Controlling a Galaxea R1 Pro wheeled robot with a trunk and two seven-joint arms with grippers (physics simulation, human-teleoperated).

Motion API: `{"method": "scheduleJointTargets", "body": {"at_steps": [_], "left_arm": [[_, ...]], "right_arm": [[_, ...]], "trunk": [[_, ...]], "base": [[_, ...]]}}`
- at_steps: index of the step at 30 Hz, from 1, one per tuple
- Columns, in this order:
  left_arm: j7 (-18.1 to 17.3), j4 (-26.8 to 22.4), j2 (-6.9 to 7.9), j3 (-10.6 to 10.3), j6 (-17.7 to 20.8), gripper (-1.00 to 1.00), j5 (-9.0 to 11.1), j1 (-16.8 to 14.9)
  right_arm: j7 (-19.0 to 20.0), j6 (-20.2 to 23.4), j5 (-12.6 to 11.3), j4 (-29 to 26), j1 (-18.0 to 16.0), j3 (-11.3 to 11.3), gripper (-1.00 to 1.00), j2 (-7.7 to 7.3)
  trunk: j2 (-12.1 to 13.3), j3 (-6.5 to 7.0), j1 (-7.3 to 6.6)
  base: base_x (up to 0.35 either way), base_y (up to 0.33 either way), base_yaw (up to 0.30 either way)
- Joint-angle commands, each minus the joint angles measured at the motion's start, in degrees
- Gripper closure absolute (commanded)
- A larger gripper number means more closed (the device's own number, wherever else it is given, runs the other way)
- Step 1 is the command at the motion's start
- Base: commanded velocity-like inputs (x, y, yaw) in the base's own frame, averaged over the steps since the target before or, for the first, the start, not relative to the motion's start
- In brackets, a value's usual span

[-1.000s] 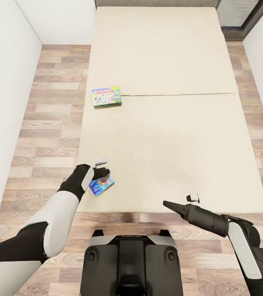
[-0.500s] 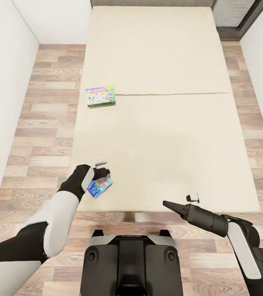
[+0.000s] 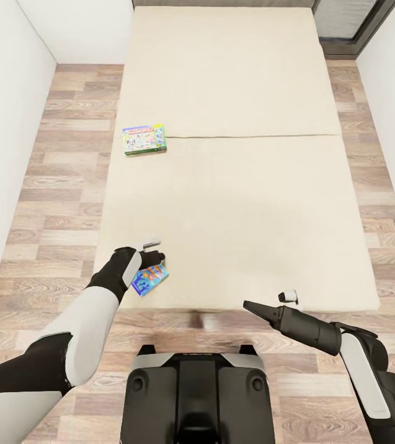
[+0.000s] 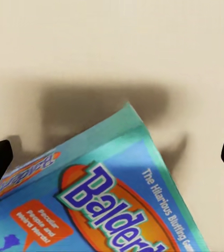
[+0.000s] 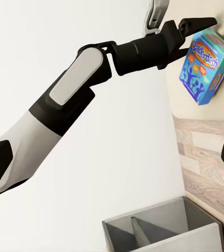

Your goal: Put all the toys in the child's room - the three board games (two on the bed and one on the table), the two jigsaw puzzles on the table, and the tennis ball on the table - inside the toy box on the table in the child's room.

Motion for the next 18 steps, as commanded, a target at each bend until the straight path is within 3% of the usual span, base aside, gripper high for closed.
{"method": "scheduleJointTargets", "body": {"at_steps": [1, 18], "left_arm": [[0.21, -0.09, -0.07, 0.29, 0.29, -1.0, 0.15, -0.02], [0.21, -0.09, -0.07, 0.29, 0.26, -1.0, 0.07, 0.03]], "right_arm": [[0.28, 0.2, 0.18, -0.01, -0.02, -0.04, -1.0, -0.01], [0.31, 0.19, 0.18, -0.01, -0.02, -0.04, -1.0, 0.0]], "trunk": [[-0.09, -0.06, 0.03], [-0.09, -0.06, 0.03]], "base": [[-0.025, -0.014, 0.0], [-0.084, -0.002, 0.0]]}}
